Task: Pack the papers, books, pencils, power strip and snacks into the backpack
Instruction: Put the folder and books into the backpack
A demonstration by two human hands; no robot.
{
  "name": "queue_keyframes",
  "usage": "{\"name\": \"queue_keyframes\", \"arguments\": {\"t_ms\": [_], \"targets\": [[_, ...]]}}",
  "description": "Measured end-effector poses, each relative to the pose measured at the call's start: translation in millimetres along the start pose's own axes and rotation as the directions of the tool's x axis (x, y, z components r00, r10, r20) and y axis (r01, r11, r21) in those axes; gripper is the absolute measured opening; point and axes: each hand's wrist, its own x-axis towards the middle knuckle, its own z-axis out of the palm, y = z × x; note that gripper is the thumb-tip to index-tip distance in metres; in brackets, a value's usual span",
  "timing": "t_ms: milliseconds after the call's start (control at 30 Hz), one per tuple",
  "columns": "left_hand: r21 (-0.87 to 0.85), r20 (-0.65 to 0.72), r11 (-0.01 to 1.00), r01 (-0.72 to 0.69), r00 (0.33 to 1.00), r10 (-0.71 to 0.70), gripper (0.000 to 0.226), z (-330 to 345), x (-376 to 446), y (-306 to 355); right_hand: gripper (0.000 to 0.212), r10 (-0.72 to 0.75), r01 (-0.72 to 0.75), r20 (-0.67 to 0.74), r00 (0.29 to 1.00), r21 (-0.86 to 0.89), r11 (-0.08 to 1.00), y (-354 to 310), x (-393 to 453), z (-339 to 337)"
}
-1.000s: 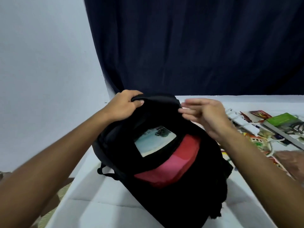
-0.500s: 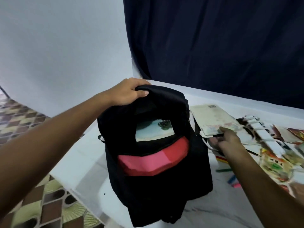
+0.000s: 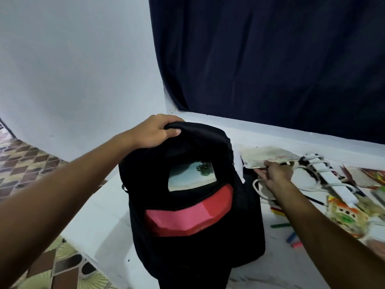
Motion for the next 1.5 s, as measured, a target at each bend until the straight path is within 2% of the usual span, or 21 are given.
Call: {"name": "queue_keyframes", "arguments": {"t_ms": [133,267,333,433,533,600,700,733,767,800,867,900,1000,1033,1233,1333,1433,1500], "targets": [[0.004,0.031,1.000,-0.013,0.999,0.012,0.027,-4.1,5.8,-4.5,0.039,-0.077,0.081,0.091,0.993,-0.042,0.996,-22.6,-25.9,-3.0],[-0.017,0.079,1.000,-0.017,0.997,0.018,0.023,-10.4,16.2,-10.5,0.042,-0.162,0.139,0.260,0.952,0.107,0.985,-51.9,-44.1,-10.0],[-0.049,0.106,0.999,-0.012,0.994,0.017,0.021,-13.6,22.6,-12.9,0.036,-0.181,0.100,0.399,0.899,0.216,0.971,-70.8,-59.6,-10.5],[-0.106,0.140,0.994,-0.004,0.990,0.019,0.020,-16.7,30.2,-13.8,0.043,-0.159,0.021,0.630,0.760,0.222,0.975,-94.7,-87.9,-11.7],[-0.165,0.175,0.986,0.006,0.984,0.023,0.022,-19.5,37.3,-14.7,0.053,-0.103,0.012,0.743,0.661,0.127,0.992,-104.7,-107.4,-18.2],[-0.170,0.194,0.985,-0.020,0.980,0.053,0.025,-22.7,42.2,-16.0,0.047,-0.034,-0.094,0.867,0.498,0.093,0.991,-99.5,-109.9,-24.4],[-0.096,0.177,0.990,-0.099,0.977,0.115,0.025,-28.7,46.9,-13.4,0.046,0.056,-0.146,0.961,0.269,-0.017,0.989,-86.0,-121.2,-23.9],[-0.089,0.166,0.991,-0.104,0.979,0.118,0.025,-30.3,48.6,-12.4,0.043,0.108,-0.154,0.964,0.241,-0.072,0.985,-79.1,-129.7,-19.8],[-0.095,0.157,0.991,-0.094,0.982,0.108,0.024,-32.4,49.7,-10.9,0.043,0.165,-0.119,0.944,0.286,-0.136,0.984,-72.2,-138.2,-16.8],[-0.103,0.150,0.991,-0.082,0.984,0.097,0.024,-34.2,50.6,-9.8,0.048,0.220,-0.088,0.906,0.360,-0.202,0.975,-63.6,-144.1,-13.9],[-0.081,0.122,0.993,-0.088,0.988,0.098,0.023,-36.9,52.6,-7.3,0.065,0.274,-0.097,0.786,0.554,-0.265,0.959,-42.2,-153.5,-8.4],[-0.050,0.103,0.994,-0.099,0.989,0.104,0.023,-37.3,53.2,-6.5,0.066,0.282,-0.139,0.735,0.617,-0.250,0.958,-31.3,-159.9,-2.4],[0.015,0.068,0.989,-0.145,0.987,0.144,0.024,-33.6,52.8,-2.6,0.030,0.246,-0.202,0.613,0.751,-0.142,0.969,-5.6,-180.4,23.3],[0.026,0.063,0.987,-0.158,0.986,0.156,0.024,-31.5,52.2,-1.5,0.024,0.233,-0.199,0.577,0.783,-0.123,0.972,3.1,-185.3,32.1],[0.024,0.063,0.981,-0.191,0.980,0.190,0.024,-29.2,48.2,3.4,0.034,0.273,-0.285,0.439,0.856,-0.041,0.958,66.4,-167.5,96.0],[0.020,0.057,0.977,-0.212,0.976,0.210,0.027,-30.0,42.3,3.9,0.032,0.234,-0.230,0.327,0.916,-0.051,0.972,86.4,-145.1,123.5],[0.026,0.048,0.974,-0.227,0.973,0.225,0.028,-32.8,35.9,-0.2,0.018,0.221,-0.186,0.264,0.939,-0.151,0.971,89.7,-125.6,130.8],[0.023,0.035,0.973,-0.228,0.973,0.227,0.027,-33.2,32.2,-4.7,0.017,0.266,-0.166,0.287,0.920,-0.330,0.929,84.1,-117.5,125.1]]}}
